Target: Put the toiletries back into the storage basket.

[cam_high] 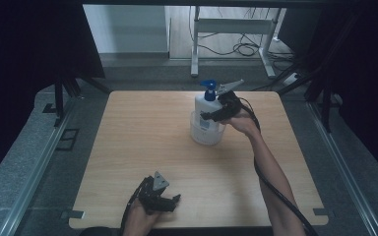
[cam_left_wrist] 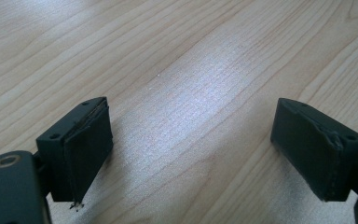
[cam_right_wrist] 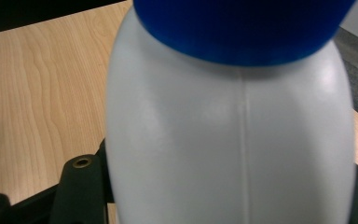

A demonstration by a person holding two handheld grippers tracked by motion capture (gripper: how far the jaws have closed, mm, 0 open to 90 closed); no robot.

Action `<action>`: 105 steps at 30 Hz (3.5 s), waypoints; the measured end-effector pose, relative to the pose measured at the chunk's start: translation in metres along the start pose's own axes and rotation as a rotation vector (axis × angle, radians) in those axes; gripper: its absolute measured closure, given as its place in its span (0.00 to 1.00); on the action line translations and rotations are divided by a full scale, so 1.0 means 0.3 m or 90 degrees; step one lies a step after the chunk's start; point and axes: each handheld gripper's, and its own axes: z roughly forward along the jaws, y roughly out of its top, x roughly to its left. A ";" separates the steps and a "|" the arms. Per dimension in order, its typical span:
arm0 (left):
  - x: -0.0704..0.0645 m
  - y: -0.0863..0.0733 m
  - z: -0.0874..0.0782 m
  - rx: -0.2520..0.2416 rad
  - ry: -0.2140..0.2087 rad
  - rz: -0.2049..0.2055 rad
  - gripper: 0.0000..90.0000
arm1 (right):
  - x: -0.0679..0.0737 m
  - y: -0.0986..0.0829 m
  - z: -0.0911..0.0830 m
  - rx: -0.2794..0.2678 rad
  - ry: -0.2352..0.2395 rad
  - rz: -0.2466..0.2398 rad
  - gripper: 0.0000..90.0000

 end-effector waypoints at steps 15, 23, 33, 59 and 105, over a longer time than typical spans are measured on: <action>0.000 0.000 0.000 0.000 0.000 0.000 0.14 | -0.001 0.003 -0.026 -0.041 -0.008 0.013 0.34; -0.001 0.000 0.001 -0.002 0.001 -0.002 0.14 | 0.011 0.002 -0.045 -0.057 -0.027 0.013 0.27; 0.000 0.001 0.002 -0.002 0.002 0.000 0.14 | 0.021 -0.003 -0.067 -0.064 -0.049 0.016 0.15; 0.000 0.002 0.002 -0.001 0.002 0.000 0.14 | 0.055 -0.004 -0.119 -0.060 -0.104 0.021 0.00; -0.001 0.004 0.003 0.001 0.002 -0.001 0.14 | 0.167 -0.094 -0.278 -0.052 -0.148 0.042 0.00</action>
